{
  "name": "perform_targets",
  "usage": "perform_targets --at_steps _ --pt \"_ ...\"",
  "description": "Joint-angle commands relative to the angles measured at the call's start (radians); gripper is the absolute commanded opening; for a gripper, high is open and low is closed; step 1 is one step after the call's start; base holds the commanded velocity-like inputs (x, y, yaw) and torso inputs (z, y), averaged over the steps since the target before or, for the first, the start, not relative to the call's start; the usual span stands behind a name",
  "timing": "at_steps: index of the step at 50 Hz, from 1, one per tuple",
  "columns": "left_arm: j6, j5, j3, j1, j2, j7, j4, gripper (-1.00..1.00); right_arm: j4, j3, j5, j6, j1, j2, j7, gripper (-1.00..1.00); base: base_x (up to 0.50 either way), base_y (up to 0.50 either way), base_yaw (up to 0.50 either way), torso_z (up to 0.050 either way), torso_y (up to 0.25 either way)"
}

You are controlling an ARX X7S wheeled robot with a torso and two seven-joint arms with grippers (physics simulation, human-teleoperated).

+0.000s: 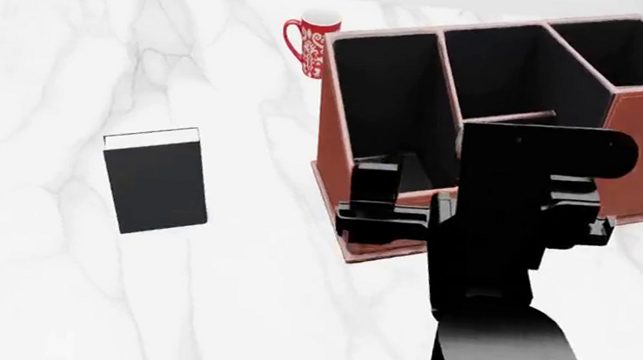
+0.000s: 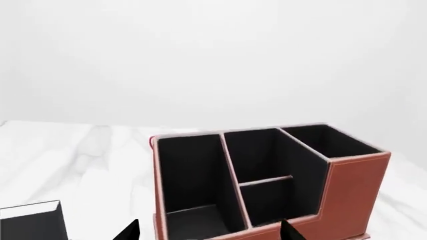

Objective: Pick up the book and place it in the right compartment of the caddy.

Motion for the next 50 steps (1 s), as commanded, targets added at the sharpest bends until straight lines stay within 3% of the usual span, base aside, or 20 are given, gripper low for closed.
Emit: perform_targets --at_steps 1,6,50 --pt "-0.046 -0.185 -0.517 0.183 0.065 0.008 0.194 1.00 0.055 -0.004 0.011 0.154 0.252 -0.002 0.026 1.00 0.00 0.00 0.00 0.000 0.000" --pt "-0.002 -0.233 -0.592 0.207 0.096 0.027 0.175 1.00 0.102 0.015 0.025 0.167 0.305 -0.014 0.022 1.00 0.35 0.00 0.00 0.000 0.000" --pt "0.092 -0.205 -0.548 0.244 0.118 0.015 0.130 1.00 0.099 -0.010 0.072 0.212 0.364 -0.016 0.041 1.00 0.50 0.00 0.00 0.000 0.001"
